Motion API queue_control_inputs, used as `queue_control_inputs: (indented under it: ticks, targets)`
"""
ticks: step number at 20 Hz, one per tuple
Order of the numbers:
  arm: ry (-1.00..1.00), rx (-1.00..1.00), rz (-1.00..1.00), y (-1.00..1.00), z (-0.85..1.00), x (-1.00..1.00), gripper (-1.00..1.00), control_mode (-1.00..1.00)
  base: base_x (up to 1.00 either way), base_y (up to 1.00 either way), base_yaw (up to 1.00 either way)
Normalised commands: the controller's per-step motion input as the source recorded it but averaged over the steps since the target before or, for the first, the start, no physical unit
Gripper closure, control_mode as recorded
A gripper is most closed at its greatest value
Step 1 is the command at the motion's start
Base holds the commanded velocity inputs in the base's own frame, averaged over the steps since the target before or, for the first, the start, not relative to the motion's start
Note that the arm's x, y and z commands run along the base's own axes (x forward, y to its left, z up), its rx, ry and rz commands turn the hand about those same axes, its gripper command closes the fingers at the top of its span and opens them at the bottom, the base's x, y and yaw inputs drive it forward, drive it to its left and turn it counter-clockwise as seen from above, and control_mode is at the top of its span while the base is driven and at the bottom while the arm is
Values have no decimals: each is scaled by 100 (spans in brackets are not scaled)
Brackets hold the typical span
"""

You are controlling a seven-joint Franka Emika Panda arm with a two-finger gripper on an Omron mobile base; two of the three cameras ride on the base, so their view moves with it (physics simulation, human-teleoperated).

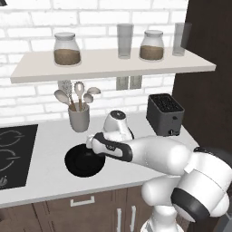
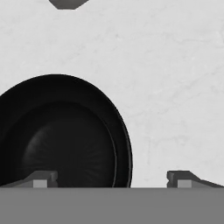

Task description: Pick up the bowls on the counter and stack them on top of one another in the open cabinet. Place the smaller bowl on top of the larger bowl.

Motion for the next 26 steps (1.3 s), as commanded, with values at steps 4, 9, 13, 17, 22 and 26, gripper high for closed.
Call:
queue_control_inputs:
  ticks: [4, 9, 13, 17, 22, 26]
  targets:
    - [0, 0, 0, 0, -40, 21, -100, -100, 0, 0, 0]
    - [0, 0, 0, 6, -43, 15, -100, -100, 0, 0, 0]
    - [0, 0, 0, 19, -37, 10, -100, -100, 0, 0, 0]
    - [0, 0, 0, 13, -44, 8, -100, -100, 0, 0, 0]
    - [0, 0, 0, 12, -23, 0, 100, -100, 0, 0, 0]
    - [0, 0, 0, 17, 0, 0, 100, -100, 0, 0, 0]
